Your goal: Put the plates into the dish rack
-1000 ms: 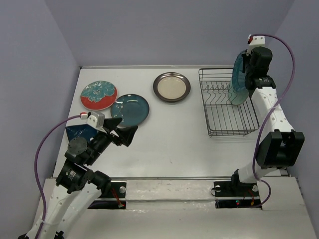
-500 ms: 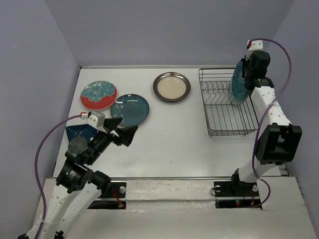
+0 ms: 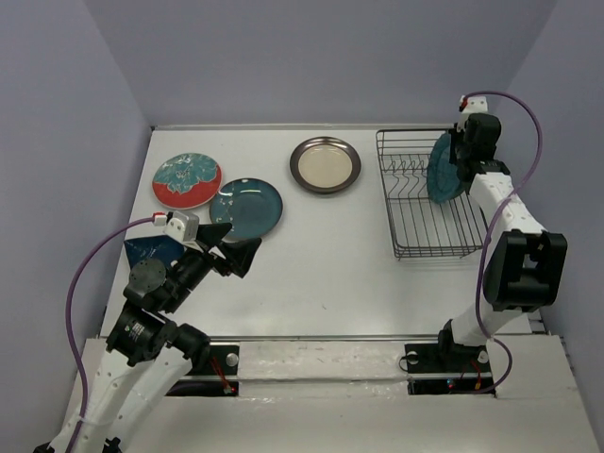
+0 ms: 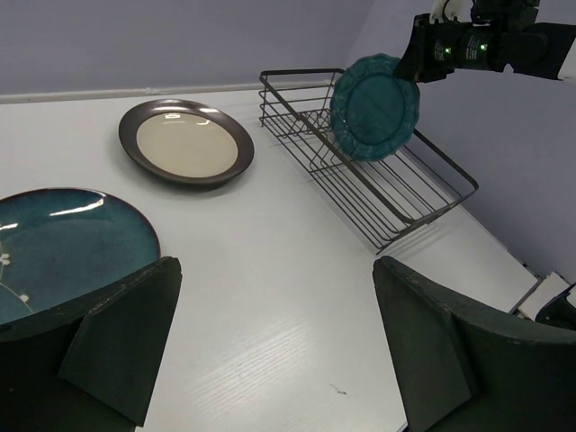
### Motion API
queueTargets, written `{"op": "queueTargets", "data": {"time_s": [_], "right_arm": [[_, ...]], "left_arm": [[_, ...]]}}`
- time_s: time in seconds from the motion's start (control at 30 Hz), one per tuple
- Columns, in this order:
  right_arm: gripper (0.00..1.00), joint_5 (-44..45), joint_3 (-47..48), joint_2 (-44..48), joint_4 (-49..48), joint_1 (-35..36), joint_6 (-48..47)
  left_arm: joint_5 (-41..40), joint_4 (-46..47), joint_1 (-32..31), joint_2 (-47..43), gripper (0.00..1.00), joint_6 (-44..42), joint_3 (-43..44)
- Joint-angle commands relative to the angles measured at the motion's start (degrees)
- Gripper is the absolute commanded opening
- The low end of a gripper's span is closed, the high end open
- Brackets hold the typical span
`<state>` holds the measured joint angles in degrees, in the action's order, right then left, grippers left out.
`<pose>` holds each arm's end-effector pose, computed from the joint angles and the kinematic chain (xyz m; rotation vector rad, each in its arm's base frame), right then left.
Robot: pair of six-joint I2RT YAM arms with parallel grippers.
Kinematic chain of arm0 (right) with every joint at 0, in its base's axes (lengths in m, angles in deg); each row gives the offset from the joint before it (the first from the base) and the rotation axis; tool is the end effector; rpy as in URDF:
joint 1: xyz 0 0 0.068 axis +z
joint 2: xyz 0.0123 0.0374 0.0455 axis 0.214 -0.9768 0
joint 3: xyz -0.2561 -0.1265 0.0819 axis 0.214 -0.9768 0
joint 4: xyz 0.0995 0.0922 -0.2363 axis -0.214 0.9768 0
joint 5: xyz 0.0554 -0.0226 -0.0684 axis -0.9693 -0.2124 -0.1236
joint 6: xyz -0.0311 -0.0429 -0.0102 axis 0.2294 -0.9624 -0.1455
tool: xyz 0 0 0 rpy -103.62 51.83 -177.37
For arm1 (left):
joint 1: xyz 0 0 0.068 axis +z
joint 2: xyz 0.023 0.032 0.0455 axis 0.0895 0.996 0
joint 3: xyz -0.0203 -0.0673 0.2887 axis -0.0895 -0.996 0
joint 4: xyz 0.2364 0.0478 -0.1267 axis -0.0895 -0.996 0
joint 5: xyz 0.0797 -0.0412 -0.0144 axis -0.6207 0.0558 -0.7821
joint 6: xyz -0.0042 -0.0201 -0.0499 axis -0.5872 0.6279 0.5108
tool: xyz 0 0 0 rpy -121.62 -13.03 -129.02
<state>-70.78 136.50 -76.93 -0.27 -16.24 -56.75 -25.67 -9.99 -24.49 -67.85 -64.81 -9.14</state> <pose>0.3989 -0.0338 0.3405 -0.0050 1.9831 -0.3581 0.0693 -0.0461 0.3602 0.3098 1.4060 -0.7694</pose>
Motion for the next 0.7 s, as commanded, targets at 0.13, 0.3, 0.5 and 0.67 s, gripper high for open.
{"op": "queueTargets", "data": {"time_s": [0.13, 0.3, 0.5, 0.67], "right_arm": [[0.75, 3.2, 3.2, 4.2, -7.9, -0.3, 6.0], [0.82, -3.6, 5.2, 8.7, -2.9, 0.4, 16.9], [0.83, -6.0, 0.0, 14.5, -2.9, 15.1, 30.4], [0.83, -8.8, -13.5, 13.1, -18.0, 28.2, 47.1]], "left_arm": [[0.5, 2.8, -0.3, 1.3, 0.99, -0.5, 2.6], [-0.8, 2.8, -0.2, 2.0, 0.99, -0.1, 2.7], [-7.3, 1.6, 0.8, 3.4, 0.99, 0.5, 3.4], [-12.6, 0.8, 2.6, 3.3, 0.99, 0.9, 3.7]]}}
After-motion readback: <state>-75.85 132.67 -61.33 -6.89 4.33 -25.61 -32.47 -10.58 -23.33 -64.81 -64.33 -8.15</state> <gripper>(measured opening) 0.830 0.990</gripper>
